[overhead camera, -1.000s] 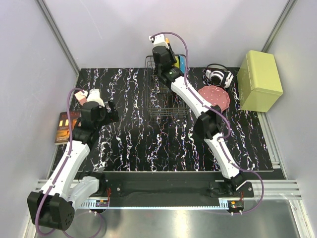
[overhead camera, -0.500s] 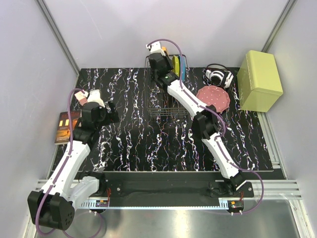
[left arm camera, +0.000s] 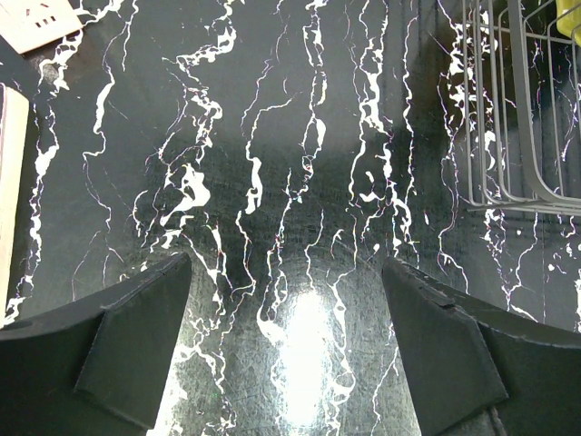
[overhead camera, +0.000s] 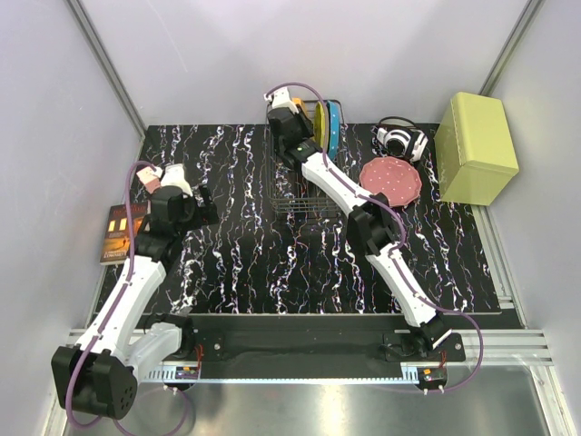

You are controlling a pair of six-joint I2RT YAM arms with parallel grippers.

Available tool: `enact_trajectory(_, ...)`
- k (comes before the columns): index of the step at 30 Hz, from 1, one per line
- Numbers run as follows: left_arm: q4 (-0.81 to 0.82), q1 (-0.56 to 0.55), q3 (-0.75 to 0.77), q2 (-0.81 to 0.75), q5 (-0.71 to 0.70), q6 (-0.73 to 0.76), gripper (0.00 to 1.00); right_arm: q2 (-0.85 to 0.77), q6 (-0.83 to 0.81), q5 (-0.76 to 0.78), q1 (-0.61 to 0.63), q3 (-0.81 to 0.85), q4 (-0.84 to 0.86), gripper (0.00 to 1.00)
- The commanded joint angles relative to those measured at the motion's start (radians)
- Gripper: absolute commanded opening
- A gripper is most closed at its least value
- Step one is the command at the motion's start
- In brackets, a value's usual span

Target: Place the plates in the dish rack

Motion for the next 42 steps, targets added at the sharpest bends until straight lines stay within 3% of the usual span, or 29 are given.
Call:
enact_trajectory(1,0.063,0.006,0.005,0.007,-0.001,0.012,0.92,-0.025,-0.004,0.075,0.010,0.060,0.160,0.10)
enact_trajectory(3,0.063,0.005,0.006,0.009,-0.001,0.010,0.92,-0.024,-0.012,0.078,0.011,0.057,0.166,0.22)
enact_trajectory(9,0.068,0.005,0.003,0.012,0.007,0.003,0.92,-0.045,-0.059,0.100,0.011,0.003,0.232,0.26)
enact_trajectory(13,0.071,0.005,0.005,0.009,0.013,0.003,0.92,-0.062,-0.091,0.109,0.011,-0.030,0.268,0.43)
enact_trajectory(18,0.072,0.006,0.005,-0.002,0.016,0.006,0.92,-0.091,-0.099,0.117,0.013,-0.070,0.268,0.50)
enact_trajectory(27,0.079,0.006,0.002,-0.028,0.018,-0.007,0.92,-0.175,-0.194,0.138,0.053,-0.104,0.335,0.53)
enact_trajectory(30,0.068,0.005,0.011,-0.022,-0.059,-0.008,0.92,-0.298,-0.205,0.063,0.073,-0.233,0.409,0.59)
enact_trajectory(31,0.056,0.005,0.016,-0.010,-0.076,-0.001,0.93,-0.335,-0.171,-0.018,0.071,-0.292,0.366,0.72)
enact_trajectory(34,0.022,-0.006,0.045,0.004,-0.108,0.015,0.94,-0.496,-0.098,-0.191,0.060,-0.398,0.184,0.99)
enact_trajectory(36,0.005,-0.017,0.054,-0.004,-0.081,0.007,0.92,-0.644,-0.065,-0.323,0.038,-0.475,0.086,1.00)
enact_trajectory(37,0.005,-0.018,0.052,-0.020,-0.062,0.001,0.92,-0.697,-0.059,-0.480,-0.002,-0.559,-0.021,1.00)
enact_trajectory(40,0.006,-0.021,0.030,-0.042,0.004,-0.031,0.91,-0.888,-0.056,-0.741,-0.090,-0.702,-0.199,1.00)
enact_trajectory(41,0.010,-0.021,0.019,-0.045,0.010,-0.039,0.91,-0.951,-0.059,-0.751,-0.142,-0.730,-0.229,0.98)
enact_trajectory(42,0.013,-0.020,0.016,-0.045,0.017,-0.043,0.90,-0.978,-0.067,-0.747,-0.174,-0.754,-0.270,0.89)
